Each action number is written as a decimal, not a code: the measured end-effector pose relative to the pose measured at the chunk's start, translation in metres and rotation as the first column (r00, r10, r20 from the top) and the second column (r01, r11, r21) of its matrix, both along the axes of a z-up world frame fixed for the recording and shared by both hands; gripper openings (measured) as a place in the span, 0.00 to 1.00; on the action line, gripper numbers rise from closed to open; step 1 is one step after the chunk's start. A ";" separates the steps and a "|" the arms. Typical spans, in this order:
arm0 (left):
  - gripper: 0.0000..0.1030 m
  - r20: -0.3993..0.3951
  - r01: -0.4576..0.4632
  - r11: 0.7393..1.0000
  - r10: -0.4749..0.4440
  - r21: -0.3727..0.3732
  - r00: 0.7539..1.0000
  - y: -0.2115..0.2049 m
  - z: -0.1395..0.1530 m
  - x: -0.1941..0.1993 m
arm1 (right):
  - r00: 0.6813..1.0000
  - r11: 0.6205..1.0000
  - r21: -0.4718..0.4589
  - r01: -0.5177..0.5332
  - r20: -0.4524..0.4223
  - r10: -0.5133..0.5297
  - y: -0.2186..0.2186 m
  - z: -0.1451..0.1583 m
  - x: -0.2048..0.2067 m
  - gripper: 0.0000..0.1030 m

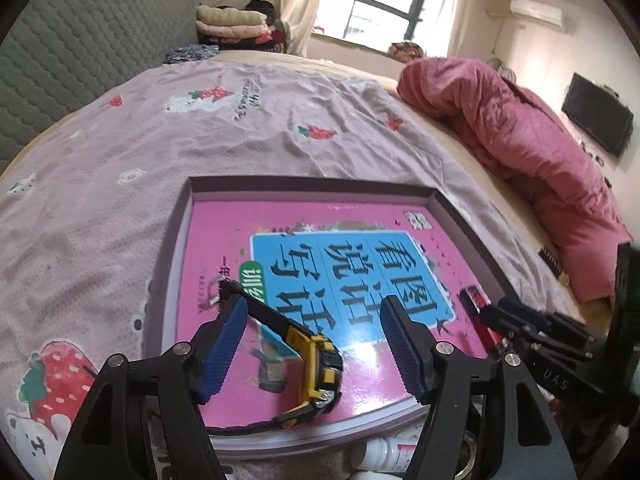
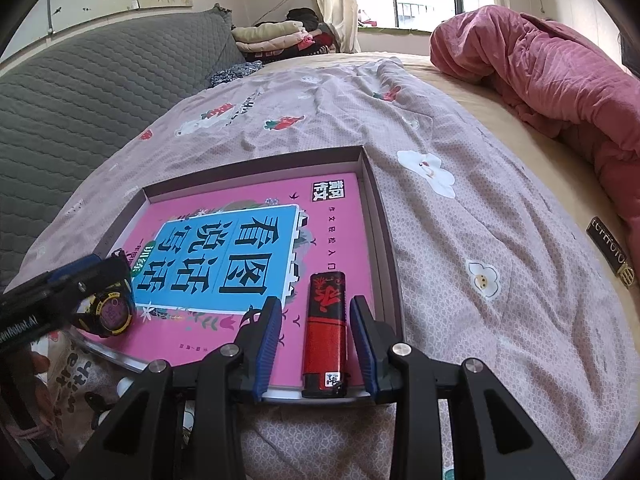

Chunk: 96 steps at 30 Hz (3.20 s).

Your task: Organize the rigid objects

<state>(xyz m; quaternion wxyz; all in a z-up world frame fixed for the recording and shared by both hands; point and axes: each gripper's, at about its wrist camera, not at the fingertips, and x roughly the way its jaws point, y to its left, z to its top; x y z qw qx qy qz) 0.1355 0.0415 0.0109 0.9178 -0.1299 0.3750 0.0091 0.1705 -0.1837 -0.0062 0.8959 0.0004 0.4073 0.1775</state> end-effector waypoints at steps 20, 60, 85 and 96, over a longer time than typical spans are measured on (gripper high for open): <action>0.74 0.072 -0.022 0.999 0.020 0.036 0.997 0.000 0.019 -0.020 | 0.999 1.000 0.020 -0.005 0.046 0.004 -0.005 0.011 -0.004 0.50; 0.74 0.067 -0.016 0.998 0.012 0.062 0.998 -0.011 0.039 -0.078 | 0.984 0.999 -0.023 -0.048 0.169 0.051 -0.007 0.042 -0.066 0.61; 0.74 0.038 -0.026 0.996 0.023 0.087 0.999 -0.001 0.043 -0.109 | 0.984 0.997 -0.024 -0.067 0.164 0.070 -0.016 0.054 -0.097 0.62; 0.74 0.001 0.014 0.996 -0.014 0.085 1.000 -0.009 0.039 -0.117 | 0.987 0.996 -0.025 -0.080 0.137 0.082 -0.016 0.054 -0.106 0.62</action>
